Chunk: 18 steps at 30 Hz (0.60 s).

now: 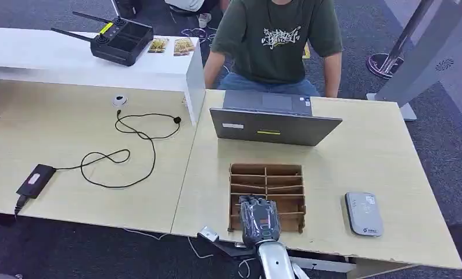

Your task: Pass the card to the sensor for recognition and then transmit it.

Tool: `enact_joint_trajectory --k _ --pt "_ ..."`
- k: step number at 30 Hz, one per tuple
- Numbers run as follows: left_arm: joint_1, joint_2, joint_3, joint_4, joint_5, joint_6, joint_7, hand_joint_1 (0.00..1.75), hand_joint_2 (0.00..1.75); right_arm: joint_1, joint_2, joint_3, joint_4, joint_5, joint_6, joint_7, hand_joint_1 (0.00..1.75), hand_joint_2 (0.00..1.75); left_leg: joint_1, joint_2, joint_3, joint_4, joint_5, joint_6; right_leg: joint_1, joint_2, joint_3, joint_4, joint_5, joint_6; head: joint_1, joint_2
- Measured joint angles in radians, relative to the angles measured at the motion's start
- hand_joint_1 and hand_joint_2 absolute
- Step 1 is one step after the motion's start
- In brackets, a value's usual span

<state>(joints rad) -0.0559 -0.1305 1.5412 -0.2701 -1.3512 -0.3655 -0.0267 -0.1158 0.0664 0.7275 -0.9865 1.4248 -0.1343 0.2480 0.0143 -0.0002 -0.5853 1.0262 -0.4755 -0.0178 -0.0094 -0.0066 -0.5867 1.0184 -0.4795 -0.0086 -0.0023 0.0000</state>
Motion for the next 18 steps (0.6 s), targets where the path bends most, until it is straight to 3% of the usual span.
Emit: enact_joint_trajectory --k 2,12,14,18 --pt "0.0 0.0 0.0 0.0 -0.002 0.0 0.0 0.0 0.0 -0.001 0.001 -0.001 0.004 0.0 -0.008 -0.002 1.61 1.75 0.0 0.0 0.0 0.0 0.0 0.0 0.0 0.0 0.0 0.0 0.0 0.0 0.0 0.0" --pt "-0.003 0.008 0.0 0.0 -0.008 0.0 0.002 0.0 0.0 -0.022 0.027 -0.016 0.028 0.008 0.002 -0.019 1.64 1.75 0.0 0.0 0.0 0.0 0.0 0.0 0.0 0.0 0.0 0.0 0.0 0.0 0.0 0.0" --pt "-0.003 0.008 0.0 0.0 -0.008 0.0 0.002 0.0 0.0 -0.021 0.03 -0.024 0.028 0.016 -0.006 -0.027 1.71 1.75 0.0 0.0 0.0 0.0 0.0 0.0 0.0 0.0 0.0 0.0 0.0 0.0 0.0 0.0" --pt "-0.003 0.011 0.0 0.0 -0.008 0.0 0.001 0.0 0.0 -0.018 0.037 -0.039 0.024 0.028 -0.046 -0.044 1.69 1.75 0.0 0.0 0.0 0.0 0.0 0.0 0.0 0.0 0.0 0.0 0.0 0.0 0.0 0.0"
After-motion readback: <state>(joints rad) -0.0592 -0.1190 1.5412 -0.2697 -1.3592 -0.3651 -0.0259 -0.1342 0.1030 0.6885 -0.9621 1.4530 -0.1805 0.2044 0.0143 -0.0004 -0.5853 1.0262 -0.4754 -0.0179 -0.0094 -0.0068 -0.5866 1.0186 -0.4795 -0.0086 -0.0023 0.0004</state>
